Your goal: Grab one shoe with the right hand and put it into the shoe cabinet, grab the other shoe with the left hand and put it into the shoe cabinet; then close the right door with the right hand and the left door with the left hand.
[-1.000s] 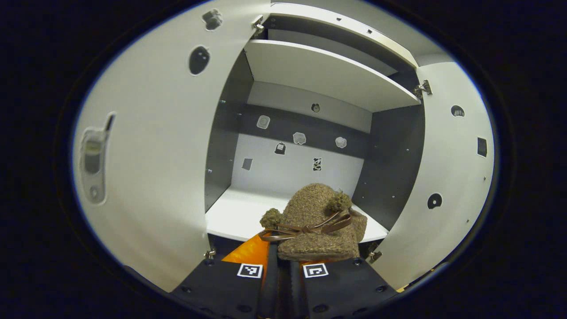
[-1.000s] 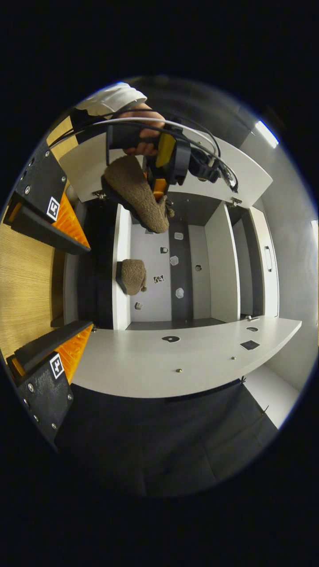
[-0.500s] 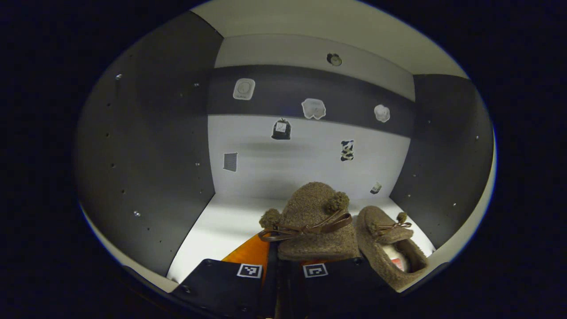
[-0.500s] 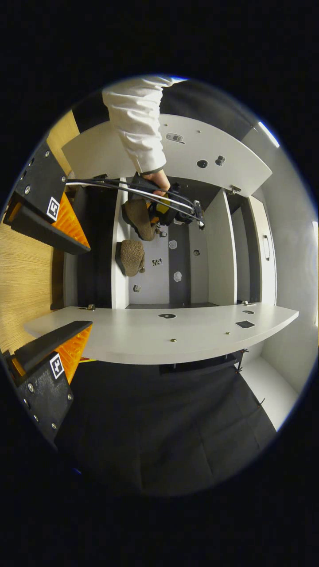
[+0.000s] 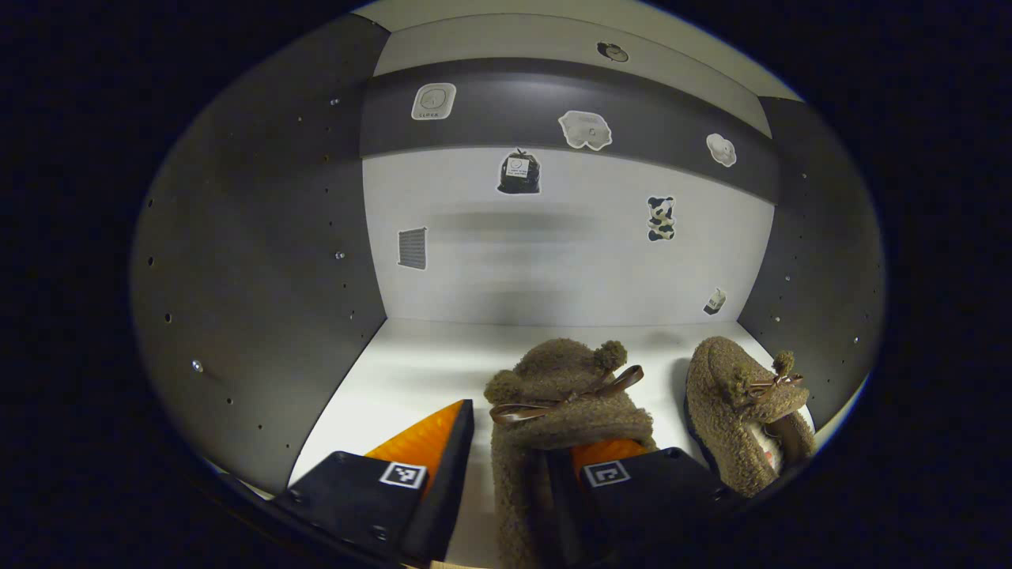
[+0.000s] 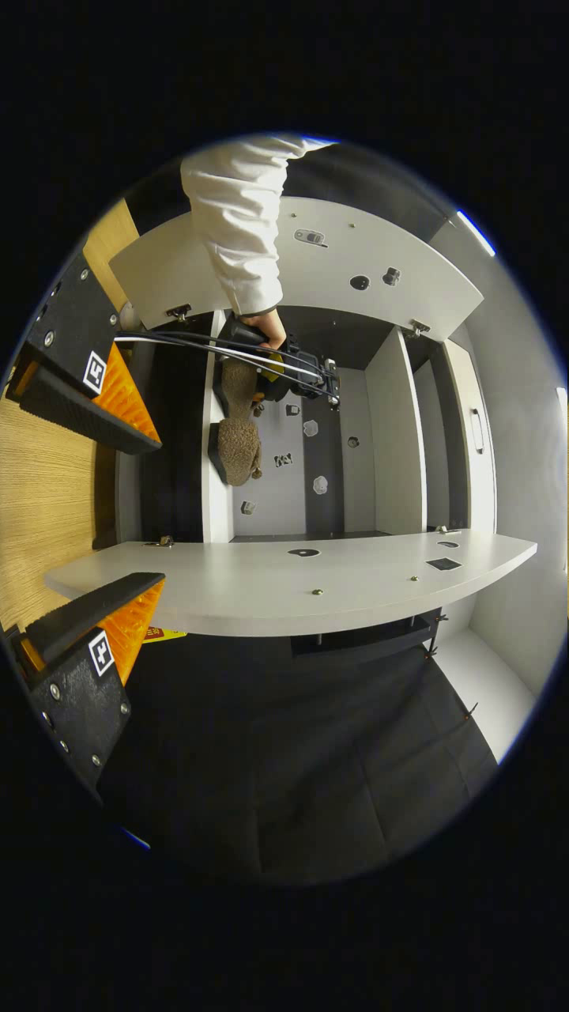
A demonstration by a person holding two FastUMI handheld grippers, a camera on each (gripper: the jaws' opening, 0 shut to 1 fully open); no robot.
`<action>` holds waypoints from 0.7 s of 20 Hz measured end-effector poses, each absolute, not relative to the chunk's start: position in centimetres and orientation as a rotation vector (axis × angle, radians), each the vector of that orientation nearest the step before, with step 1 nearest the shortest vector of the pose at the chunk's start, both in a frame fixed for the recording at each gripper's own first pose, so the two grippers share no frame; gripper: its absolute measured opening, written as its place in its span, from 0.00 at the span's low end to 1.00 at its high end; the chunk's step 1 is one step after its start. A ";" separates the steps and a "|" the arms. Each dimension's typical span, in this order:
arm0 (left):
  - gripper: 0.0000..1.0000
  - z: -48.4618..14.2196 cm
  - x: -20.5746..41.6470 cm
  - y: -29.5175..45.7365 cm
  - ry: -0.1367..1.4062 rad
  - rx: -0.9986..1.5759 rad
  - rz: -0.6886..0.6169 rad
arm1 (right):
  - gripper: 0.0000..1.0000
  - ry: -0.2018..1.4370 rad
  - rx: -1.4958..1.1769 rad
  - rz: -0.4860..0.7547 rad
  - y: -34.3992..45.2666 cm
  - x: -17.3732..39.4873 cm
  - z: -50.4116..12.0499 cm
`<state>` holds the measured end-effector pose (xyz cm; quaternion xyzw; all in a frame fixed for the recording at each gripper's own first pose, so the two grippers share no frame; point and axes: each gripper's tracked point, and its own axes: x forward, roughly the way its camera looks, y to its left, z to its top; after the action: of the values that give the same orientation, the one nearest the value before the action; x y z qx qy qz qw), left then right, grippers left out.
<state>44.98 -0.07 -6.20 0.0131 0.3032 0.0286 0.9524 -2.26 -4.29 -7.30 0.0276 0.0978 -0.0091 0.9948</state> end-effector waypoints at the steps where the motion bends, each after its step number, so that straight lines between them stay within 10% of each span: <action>1: 0.75 -6.3 44.8 0.1 0.620 0.023 0.051 | 0.93 0.193 0.054 -0.017 -4.3 -2.2 -7.3; 7: 0.95 -4.6 43.7 -0.1 0.613 0.016 -0.009 | 0.93 0.190 0.042 0.016 -3.6 -1.8 -7.6; 14: 0.98 1.1 39.5 -1.4 0.501 -0.059 -0.053 | 0.93 0.180 0.060 0.053 -2.4 -1.3 -7.4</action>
<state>39.51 -1.43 1.08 -0.0290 0.2479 -0.0264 0.9680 -1.35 -2.39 -7.42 0.0301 0.0897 0.0266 0.9952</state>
